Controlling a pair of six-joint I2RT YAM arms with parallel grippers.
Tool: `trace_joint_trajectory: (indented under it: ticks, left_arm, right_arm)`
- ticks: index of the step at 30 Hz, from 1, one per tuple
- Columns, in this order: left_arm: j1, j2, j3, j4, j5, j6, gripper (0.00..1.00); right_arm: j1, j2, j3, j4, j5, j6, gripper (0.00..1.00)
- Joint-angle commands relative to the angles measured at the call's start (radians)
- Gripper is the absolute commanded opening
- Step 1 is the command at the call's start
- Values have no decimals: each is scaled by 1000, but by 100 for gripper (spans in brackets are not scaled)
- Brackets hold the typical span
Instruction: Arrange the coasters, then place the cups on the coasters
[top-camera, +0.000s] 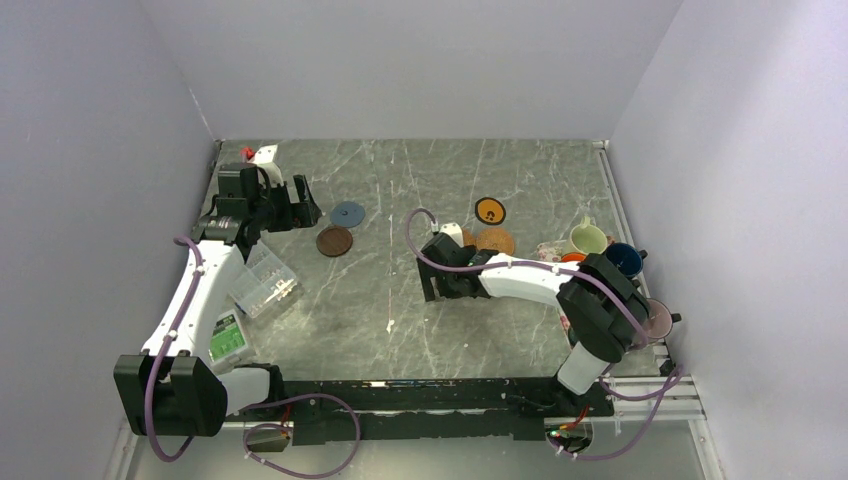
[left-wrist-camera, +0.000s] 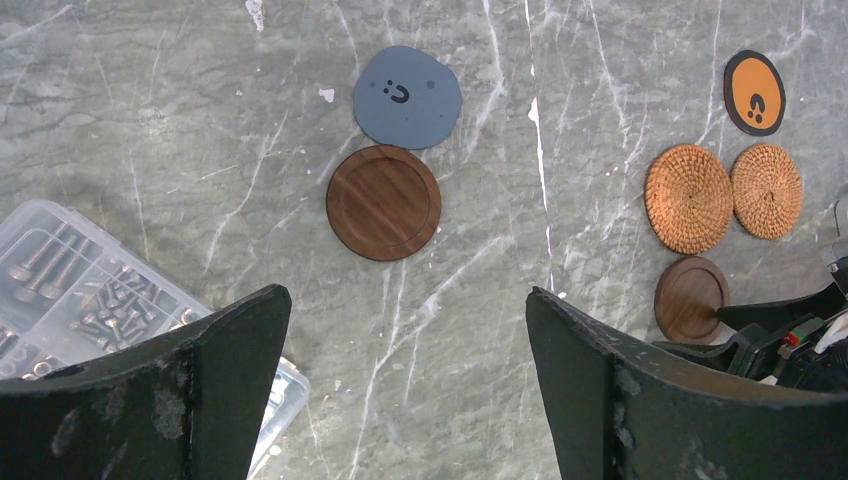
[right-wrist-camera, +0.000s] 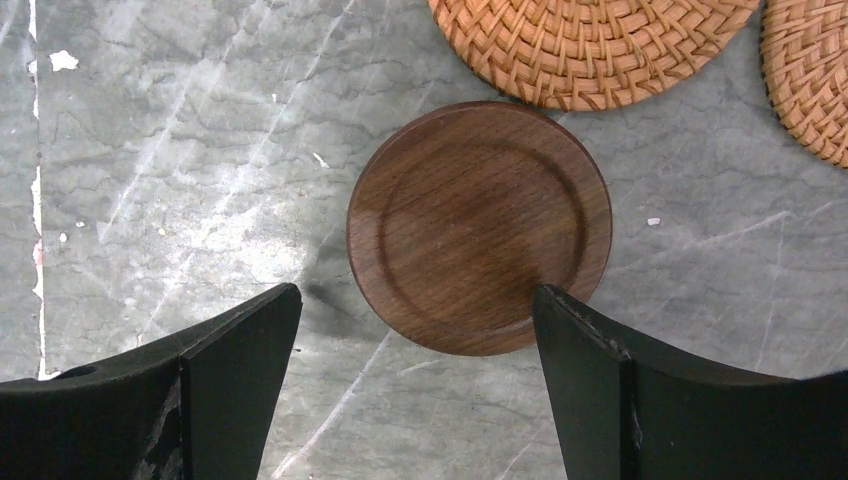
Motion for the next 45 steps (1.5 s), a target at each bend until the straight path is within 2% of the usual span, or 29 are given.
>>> trace_joint_trajectory:
  ticks: [1,9,16,24,31,45]
  left_arm:
    - [-5,-22,-3,26,-8,7,94]
    - [-4,-22,-3,25,-10,7,94]
    - [-6,-22,-3,24,-9,7,94]
    - [-7,-37,-1,21,-28,3,94]
    - [-7,-90,-15,22,-128,-19,94]
    - [-7,-90,-9,11,-148,-23,94]
  right_arm:
    - [-10,-19,-21,-46,14,3,91]
    - [-10,-28,-1,-9,-44,-7,91]
    - [-11,-107,33,27,-108,-36,93]
    - [-11,-104,202,62,-151,-137,95]
    - [-6,67,318,299,-381,-118,93]
    - [13,543,770,368,-589,-97,88]
